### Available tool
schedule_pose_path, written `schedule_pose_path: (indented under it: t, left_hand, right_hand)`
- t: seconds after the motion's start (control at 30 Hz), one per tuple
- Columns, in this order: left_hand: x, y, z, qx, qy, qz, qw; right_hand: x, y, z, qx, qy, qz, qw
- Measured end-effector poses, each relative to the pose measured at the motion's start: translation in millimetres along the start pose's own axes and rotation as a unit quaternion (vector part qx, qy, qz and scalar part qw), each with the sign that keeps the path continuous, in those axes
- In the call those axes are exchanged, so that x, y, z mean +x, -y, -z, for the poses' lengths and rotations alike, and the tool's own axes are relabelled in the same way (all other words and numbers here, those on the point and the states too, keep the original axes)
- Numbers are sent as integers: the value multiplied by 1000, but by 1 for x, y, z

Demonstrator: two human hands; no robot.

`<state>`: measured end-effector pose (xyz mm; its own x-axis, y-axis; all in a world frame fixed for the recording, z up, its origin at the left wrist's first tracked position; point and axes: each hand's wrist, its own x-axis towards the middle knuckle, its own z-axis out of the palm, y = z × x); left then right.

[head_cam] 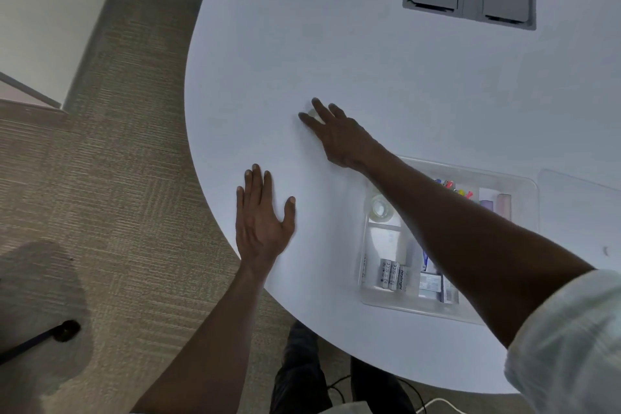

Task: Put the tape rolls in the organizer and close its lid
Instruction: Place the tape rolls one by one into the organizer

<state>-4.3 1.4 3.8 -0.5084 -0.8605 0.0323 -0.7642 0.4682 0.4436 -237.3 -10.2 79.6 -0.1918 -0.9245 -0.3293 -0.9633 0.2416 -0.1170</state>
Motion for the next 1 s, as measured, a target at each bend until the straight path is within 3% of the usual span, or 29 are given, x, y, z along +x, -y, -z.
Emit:
schedule_pose_path:
  t: [0.07,0.37,0.67,0.8,1.0]
  left_hand:
    - [0,-1,0,-4,0,1,1000]
    - [0,-3,-1,-8,-7,-6,1000]
    - [1,2,-1,-5,3,-3,1000]
    - [1,2,-1,-3,11,0,1000]
    - [0,3,-2,-5,10,-1,1000]
  right_hand:
    - [1,4,-2,14,4,4,1000]
    - [-21,15,11,142,-128,-24,981]
    - [-80,17,46,293,-316,-170,886]
    - [-129,2,30,280,-265,-289,876]
    - [-173,-11,-5,257,-136,-329,898]
